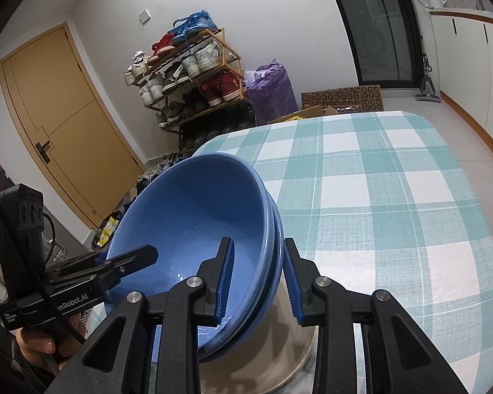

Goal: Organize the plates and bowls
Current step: 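Lift the stacked blue bowls with both grippers and carry them over the cream plates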

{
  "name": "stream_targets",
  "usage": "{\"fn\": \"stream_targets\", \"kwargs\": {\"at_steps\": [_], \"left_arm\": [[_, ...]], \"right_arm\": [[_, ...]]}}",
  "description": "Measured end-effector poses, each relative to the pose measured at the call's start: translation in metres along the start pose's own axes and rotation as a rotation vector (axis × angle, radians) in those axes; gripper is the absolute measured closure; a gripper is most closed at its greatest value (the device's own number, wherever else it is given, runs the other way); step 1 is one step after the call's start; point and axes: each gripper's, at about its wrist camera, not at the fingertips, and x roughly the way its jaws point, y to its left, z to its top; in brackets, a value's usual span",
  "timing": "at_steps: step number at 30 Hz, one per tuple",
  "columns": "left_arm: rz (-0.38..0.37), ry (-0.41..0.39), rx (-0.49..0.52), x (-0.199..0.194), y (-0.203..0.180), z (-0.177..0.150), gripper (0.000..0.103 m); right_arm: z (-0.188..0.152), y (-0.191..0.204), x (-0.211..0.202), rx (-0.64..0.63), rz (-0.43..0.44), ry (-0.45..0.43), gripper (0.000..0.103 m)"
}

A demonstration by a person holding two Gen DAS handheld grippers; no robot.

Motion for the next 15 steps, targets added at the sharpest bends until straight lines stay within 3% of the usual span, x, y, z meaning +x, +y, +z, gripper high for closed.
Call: {"fn": "stream_targets", "kwargs": {"at_steps": [15], "left_arm": [[0.013, 0.032, -0.016, 0.012, 0.011, -0.006, 0.069]], "right_arm": [[-0.004, -0.002, 0.024, -0.002, -0.005, 0.036, 0.072]]}}
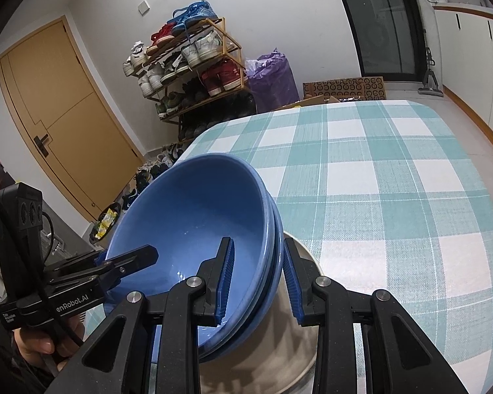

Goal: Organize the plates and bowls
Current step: 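Lift the stacked blue bowls with both grippers and carry them over the cream plates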

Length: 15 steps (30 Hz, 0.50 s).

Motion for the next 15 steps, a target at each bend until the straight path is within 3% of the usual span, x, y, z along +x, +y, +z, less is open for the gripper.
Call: {"fn": "stream_targets", "kwargs": {"at_steps": [15], "left_arm": [[-0.012, 0.004, 0.013, 0.012, -0.001, 0.007, 0.069]], "right_arm": [[0.004, -0.008, 0.006, -0.002, -0.023, -0.002, 0.072]]}}
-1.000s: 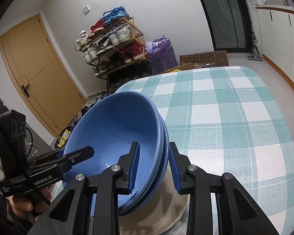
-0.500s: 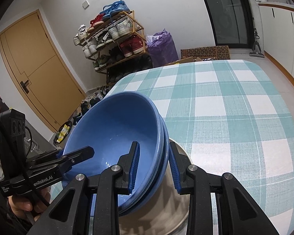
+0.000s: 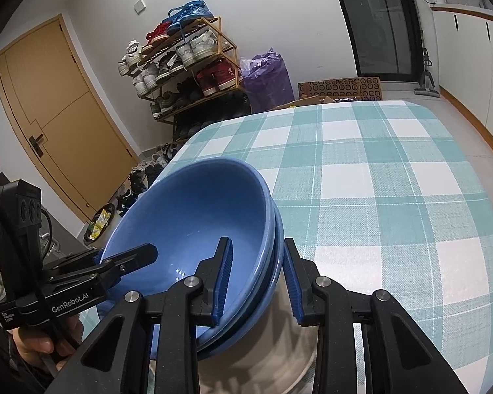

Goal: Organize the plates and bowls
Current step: 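Lift the stacked blue bowls with both grippers and carry them over the cream plates, then lower the stacked blue bowls onto the cream plate stack with both grippers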

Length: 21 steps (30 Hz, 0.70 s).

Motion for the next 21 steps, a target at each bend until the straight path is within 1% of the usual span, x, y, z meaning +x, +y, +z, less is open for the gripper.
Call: {"fn": "stream_targets", "kwargs": {"at_steps": [14, 21], "left_arm": [[0.006, 0.000, 0.009, 0.0026, -0.0021, 0.0010, 0.069], [0.006, -0.002, 0.017, 0.0030, -0.0029, 0.0004, 0.066]], "right_arm": [[-0.0004, -0.0031, -0.0024, 0.004, -0.001, -0.002, 0.072], [-0.0008, -0.0033, -0.0034, -0.001, 0.000, -0.004, 0.071]]}}
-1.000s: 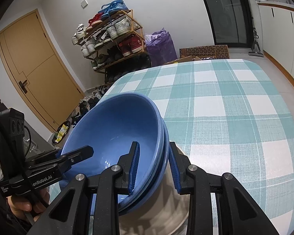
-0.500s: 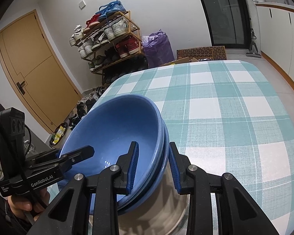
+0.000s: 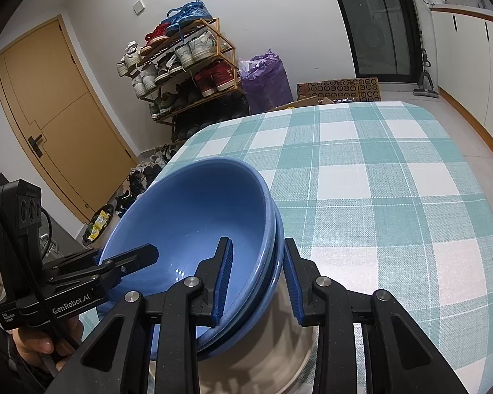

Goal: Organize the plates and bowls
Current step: 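Lower the stacked blue bowls onto the cream plate stack with both grippers, then open both grippers and pull them back from the bowls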

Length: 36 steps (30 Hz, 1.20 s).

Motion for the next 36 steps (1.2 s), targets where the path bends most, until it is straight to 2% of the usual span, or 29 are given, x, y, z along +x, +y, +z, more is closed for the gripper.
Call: {"fn": "stream_targets", "kwargs": {"at_steps": [6, 10, 13, 18, 20, 22, 24, 30, 32, 36], "left_arm": [[-0.003, -0.008, 0.007, -0.004, 0.001, -0.003, 0.063], [0.011, -0.025, 0.014, -0.010, 0.004, -0.004, 0.056], [0.018, -0.046, 0.015, -0.018, 0.006, -0.005, 0.048], [0.040, -0.073, 0.029, -0.029, 0.010, -0.009, 0.042], [0.043, -0.086, 0.033, -0.033, 0.010, -0.011, 0.037], [0.050, -0.098, 0.037, -0.037, 0.011, -0.013, 0.027], [0.049, -0.107, 0.038, -0.038, 0.012, -0.015, 0.027], [0.047, -0.119, 0.044, -0.044, 0.010, -0.020, 0.026], [0.058, -0.126, 0.053, -0.047, 0.009, -0.021, 0.024], [0.063, -0.142, 0.062, -0.053, 0.007, -0.025, 0.013]], "right_arm": [[-0.001, 0.002, -0.003, -0.031, -0.008, -0.003, 0.070], [-0.003, 0.005, -0.005, -0.060, -0.011, -0.011, 0.064], [-0.005, 0.006, -0.007, -0.077, -0.013, -0.021, 0.056], [-0.009, 0.006, -0.011, -0.096, -0.012, -0.026, 0.051], [-0.011, 0.006, -0.012, -0.104, -0.011, -0.028, 0.043], [-0.013, 0.007, -0.016, -0.114, -0.007, -0.040, 0.037], [-0.014, 0.007, -0.018, -0.122, -0.006, -0.051, 0.029], [-0.016, 0.005, -0.021, -0.120, -0.005, -0.052, 0.028], [-0.017, 0.004, -0.024, -0.119, -0.009, -0.059, 0.022], [-0.020, -0.003, -0.032, -0.104, -0.018, -0.081, 0.017]]}}
